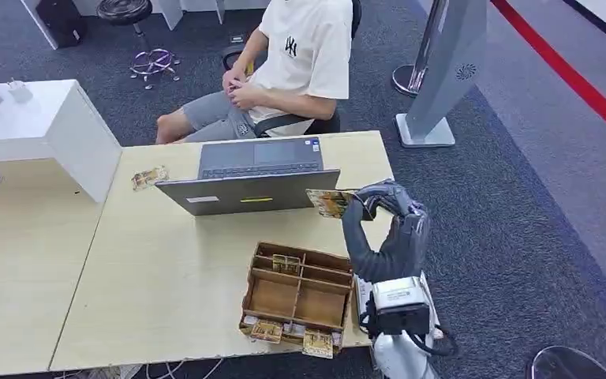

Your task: Pass the card to the sensor for recognition and then transmit it.

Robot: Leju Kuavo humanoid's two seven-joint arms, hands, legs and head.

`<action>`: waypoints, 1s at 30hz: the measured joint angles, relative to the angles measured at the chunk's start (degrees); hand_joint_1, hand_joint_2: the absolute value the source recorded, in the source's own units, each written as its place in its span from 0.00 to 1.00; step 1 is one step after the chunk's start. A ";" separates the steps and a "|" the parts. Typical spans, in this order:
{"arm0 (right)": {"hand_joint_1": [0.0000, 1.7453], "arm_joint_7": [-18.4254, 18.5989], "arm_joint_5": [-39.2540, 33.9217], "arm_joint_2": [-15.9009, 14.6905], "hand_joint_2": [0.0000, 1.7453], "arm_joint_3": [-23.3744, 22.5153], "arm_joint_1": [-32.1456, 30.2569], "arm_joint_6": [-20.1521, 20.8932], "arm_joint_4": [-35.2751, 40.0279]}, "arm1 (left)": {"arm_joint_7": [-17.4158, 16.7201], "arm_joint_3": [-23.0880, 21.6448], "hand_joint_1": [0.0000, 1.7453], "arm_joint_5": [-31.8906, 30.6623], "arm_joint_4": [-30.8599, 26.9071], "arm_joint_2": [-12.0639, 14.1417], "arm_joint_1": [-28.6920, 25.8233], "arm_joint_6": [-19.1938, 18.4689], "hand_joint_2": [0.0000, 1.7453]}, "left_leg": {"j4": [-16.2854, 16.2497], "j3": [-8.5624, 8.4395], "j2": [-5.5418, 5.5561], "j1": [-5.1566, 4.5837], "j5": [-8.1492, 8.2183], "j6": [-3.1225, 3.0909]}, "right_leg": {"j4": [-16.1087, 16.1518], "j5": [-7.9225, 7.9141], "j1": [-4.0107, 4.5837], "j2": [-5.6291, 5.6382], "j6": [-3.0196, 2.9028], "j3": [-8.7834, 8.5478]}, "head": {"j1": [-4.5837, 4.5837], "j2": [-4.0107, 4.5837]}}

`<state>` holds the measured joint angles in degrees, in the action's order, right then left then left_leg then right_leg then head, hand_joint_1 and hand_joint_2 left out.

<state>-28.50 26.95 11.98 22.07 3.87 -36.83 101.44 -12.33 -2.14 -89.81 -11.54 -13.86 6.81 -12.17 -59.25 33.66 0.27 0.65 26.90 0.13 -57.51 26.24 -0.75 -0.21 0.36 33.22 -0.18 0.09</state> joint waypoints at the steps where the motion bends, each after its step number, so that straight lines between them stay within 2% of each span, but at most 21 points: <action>1: 1.00 0.20 0.13 -0.02 1.00 0.20 0.56 -0.02 -0.31 | 0.07 -0.30 0.00 0.00 0.00 0.00 0.01 -0.02 0.00 | 0.00 0.00 -0.01 0.00 0.00 0.00 | 0.00 0.00 0.00 0.01 0.00 0.00 | 0.00 0.00; 4: 1.00 1.42 4.14 -0.33 1.00 1.29 3.56 -0.50 -2.32 | 0.46 -1.82 0.00 0.00 0.00 0.00 0.26 -0.75 0.00 | 0.00 0.02 -0.04 0.00 0.00 0.00 | -0.01 -0.04 0.00 0.04 -0.02 0.01 | -0.02 0.00; 6: 1.00 3.74 9.63 -0.39 1.00 2.34 7.39 -1.36 -5.12 | 1.01 -3.22 0.00 0.00 0.00 0.00 0.59 -1.69 0.00 | 0.00 0.01 -0.06 0.00 -0.03 0.04 | -0.01 -0.06 0.00 0.07 -0.03 0.02 | 0.00 -0.02; 10: 1.00 8.94 22.21 -0.24 1.00 4.00 16.90 -2.38 -14.41 | 2.27 -7.01 0.00 0.00 0.00 -0.02 1.08 -3.28 0.00 | 0.00 0.06 -0.06 0.00 -0.20 -0.02 | -0.01 -0.18 0.00 0.09 -0.02 0.03 | 0.04 0.00; 13: 1.00 10.65 29.30 0.70 1.00 4.13 23.28 -2.56 -21.80 | 2.75 -9.66 0.00 0.00 0.00 -0.09 1.34 -3.81 0.00 | 0.00 0.05 -0.05 0.01 -0.26 0.00 | -0.01 -0.26 0.01 0.09 -0.02 0.06 | 0.00 0.00; 16: 1.00 10.99 30.65 1.36 1.00 4.33 26.16 -2.60 -25.91 | 2.78 -11.17 0.00 0.00 0.00 -0.13 1.34 -3.98 0.00 | 0.00 0.09 0.00 0.01 -0.32 0.01 | -0.02 -0.26 0.01 0.01 -0.03 0.06 | 0.00 0.00; 18: 1.00 11.63 34.06 1.66 1.00 4.35 27.34 -2.67 -27.89 | 2.99 -11.95 0.00 0.00 0.00 -0.13 1.38 -4.18 0.00 | 0.00 0.09 -0.01 0.00 -0.32 0.01 | -0.02 -0.26 0.00 0.03 -0.03 0.06 | 0.00 0.00; 25: 1.00 15.16 53.28 4.11 1.00 2.04 33.82 -2.71 -37.30 | 3.98 -14.70 0.00 0.00 0.00 -0.26 1.62 -5.20 0.00 | 0.00 0.11 0.01 0.00 -0.32 0.02 | -0.02 -0.27 0.00 0.02 -0.03 0.09 | 0.02 0.00; 30: 1.00 18.30 57.42 4.52 1.00 1.09 37.73 -2.73 -42.60 | 4.31 -15.76 0.00 0.00 0.00 -0.31 1.68 -5.29 0.00 | 0.00 0.10 -0.01 0.00 -0.33 0.01 | -0.02 -0.29 0.00 0.03 -0.02 0.09 | 0.02 0.00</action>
<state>-10.21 84.37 16.50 23.17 41.59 -39.56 58.84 -8.02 -17.90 -89.81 -11.54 -14.16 8.49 -17.46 -59.26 33.75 0.26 0.65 26.56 0.14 -57.52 25.96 -0.75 -0.18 0.34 33.31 -0.15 0.09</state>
